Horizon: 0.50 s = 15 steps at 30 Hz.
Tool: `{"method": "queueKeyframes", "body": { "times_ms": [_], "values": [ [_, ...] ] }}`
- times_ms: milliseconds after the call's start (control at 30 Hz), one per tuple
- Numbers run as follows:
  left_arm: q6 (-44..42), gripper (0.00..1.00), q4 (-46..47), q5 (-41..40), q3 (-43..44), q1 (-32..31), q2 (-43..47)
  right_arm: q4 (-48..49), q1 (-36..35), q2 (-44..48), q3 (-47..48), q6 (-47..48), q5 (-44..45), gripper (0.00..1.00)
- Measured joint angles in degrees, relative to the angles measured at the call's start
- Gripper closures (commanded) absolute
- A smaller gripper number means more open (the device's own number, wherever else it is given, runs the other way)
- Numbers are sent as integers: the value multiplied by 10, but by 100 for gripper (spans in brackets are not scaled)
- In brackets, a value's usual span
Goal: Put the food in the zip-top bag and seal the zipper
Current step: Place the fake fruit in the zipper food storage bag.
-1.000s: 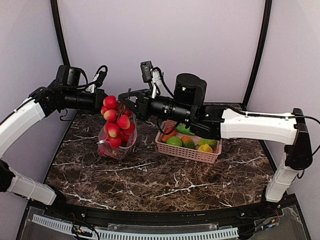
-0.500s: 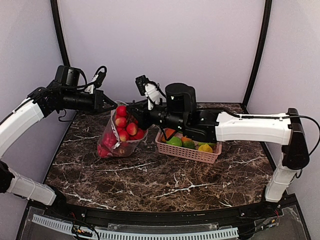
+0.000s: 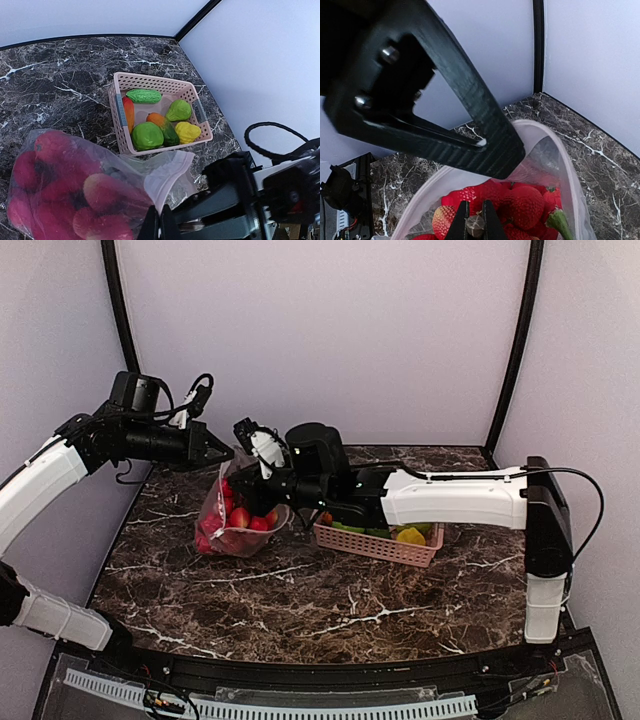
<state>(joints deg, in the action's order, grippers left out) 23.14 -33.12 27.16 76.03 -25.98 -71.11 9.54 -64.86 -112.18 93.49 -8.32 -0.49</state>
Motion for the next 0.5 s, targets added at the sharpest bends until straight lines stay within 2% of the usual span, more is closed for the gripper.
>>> {"method": "queueKeyframes", "body": {
  "times_ms": [167,400,500],
  "values": [
    [0,99,-4,1,0,0,0,-25,5,-63,46,-23,8,98],
    [0,99,-12,0,0,0,0,-69,12,-53,50,-33,2,50],
    [0,99,-12,-1,0,0,0,-102,12,-22,41,-32,-10,39]
  ]
}}
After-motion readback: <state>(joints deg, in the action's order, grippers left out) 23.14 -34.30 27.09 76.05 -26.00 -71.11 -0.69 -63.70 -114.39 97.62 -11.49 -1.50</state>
